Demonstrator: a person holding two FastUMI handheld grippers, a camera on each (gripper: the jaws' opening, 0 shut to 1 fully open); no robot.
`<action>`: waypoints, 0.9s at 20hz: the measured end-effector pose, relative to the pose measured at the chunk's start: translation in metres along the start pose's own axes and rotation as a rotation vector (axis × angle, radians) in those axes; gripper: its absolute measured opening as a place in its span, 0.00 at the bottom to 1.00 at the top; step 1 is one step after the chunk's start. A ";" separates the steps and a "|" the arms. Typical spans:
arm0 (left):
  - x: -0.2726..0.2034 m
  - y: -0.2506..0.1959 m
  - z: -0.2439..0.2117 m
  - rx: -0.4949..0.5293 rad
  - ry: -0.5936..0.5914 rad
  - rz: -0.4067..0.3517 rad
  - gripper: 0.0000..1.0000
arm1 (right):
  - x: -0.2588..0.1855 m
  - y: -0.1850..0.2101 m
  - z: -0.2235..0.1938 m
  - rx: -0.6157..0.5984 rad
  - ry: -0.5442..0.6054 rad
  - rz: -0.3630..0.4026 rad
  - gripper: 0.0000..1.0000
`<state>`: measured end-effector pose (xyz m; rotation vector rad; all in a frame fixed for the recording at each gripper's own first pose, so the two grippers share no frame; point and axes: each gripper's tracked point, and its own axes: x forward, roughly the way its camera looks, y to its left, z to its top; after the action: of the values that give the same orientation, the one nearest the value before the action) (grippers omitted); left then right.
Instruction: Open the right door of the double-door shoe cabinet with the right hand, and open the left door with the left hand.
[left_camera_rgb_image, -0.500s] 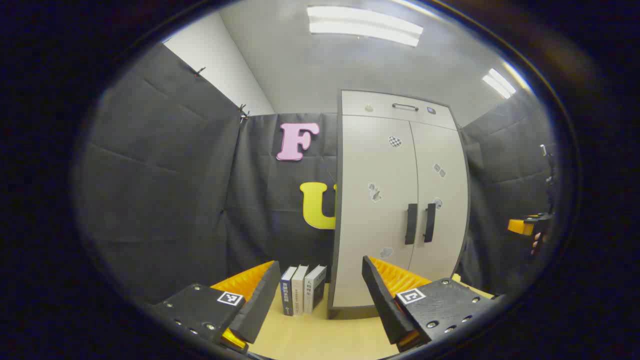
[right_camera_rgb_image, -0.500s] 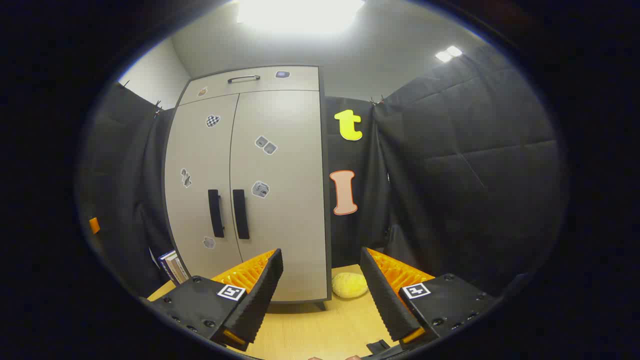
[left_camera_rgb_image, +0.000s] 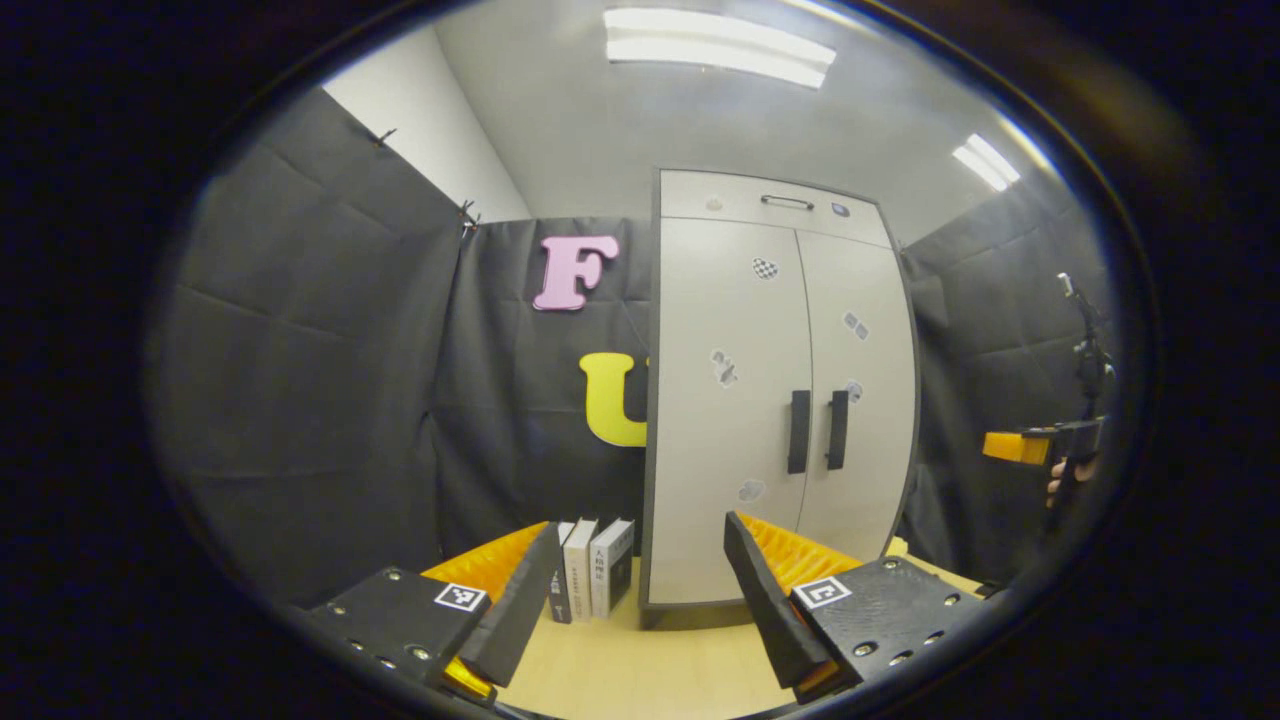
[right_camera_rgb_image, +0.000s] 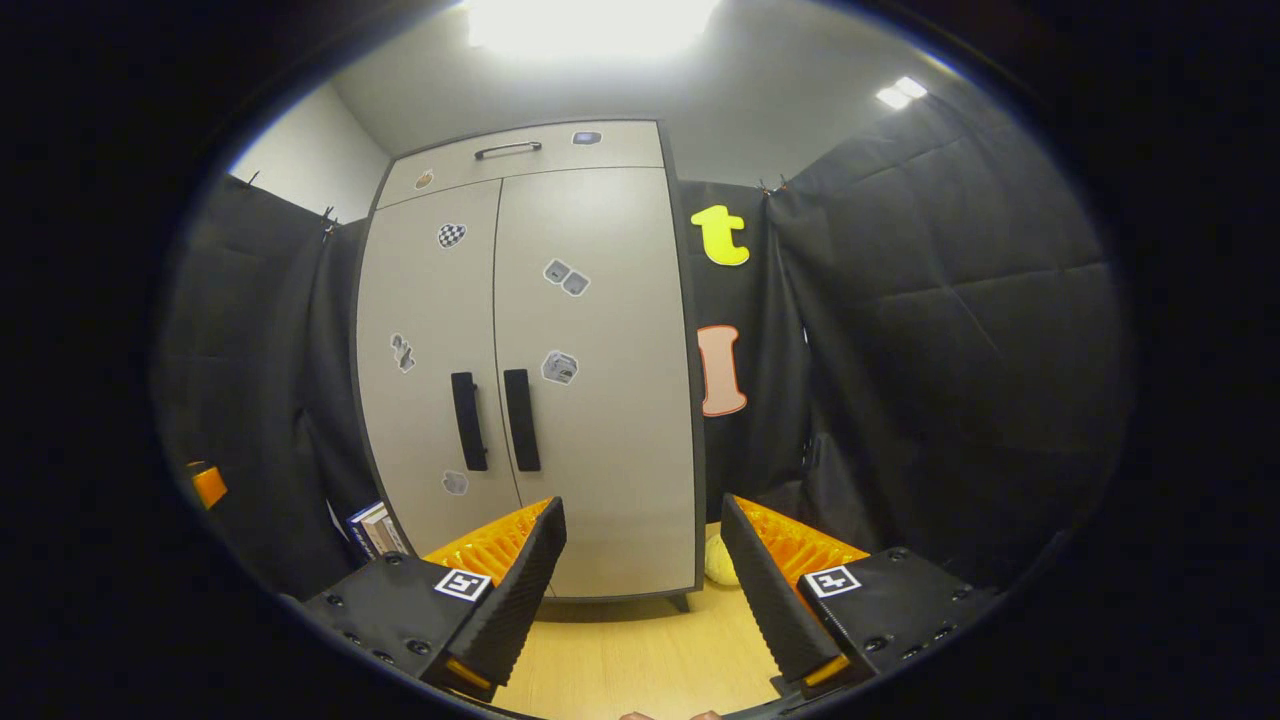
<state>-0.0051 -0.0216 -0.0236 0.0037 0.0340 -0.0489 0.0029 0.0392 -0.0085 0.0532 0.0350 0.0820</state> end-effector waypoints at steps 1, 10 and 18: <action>0.000 0.000 -0.005 0.007 0.013 0.003 0.95 | 0.001 0.002 0.000 0.001 0.003 0.006 0.98; -0.012 -0.003 -0.039 -0.011 0.083 0.004 0.95 | 0.022 0.028 0.034 -0.015 -0.044 0.080 0.98; -0.022 -0.008 -0.055 0.040 0.098 0.024 0.95 | 0.070 0.071 0.065 -0.033 -0.068 0.177 0.98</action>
<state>-0.0290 -0.0280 -0.0783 0.0460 0.1306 -0.0255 0.0696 0.1119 0.0583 0.0261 -0.0396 0.2573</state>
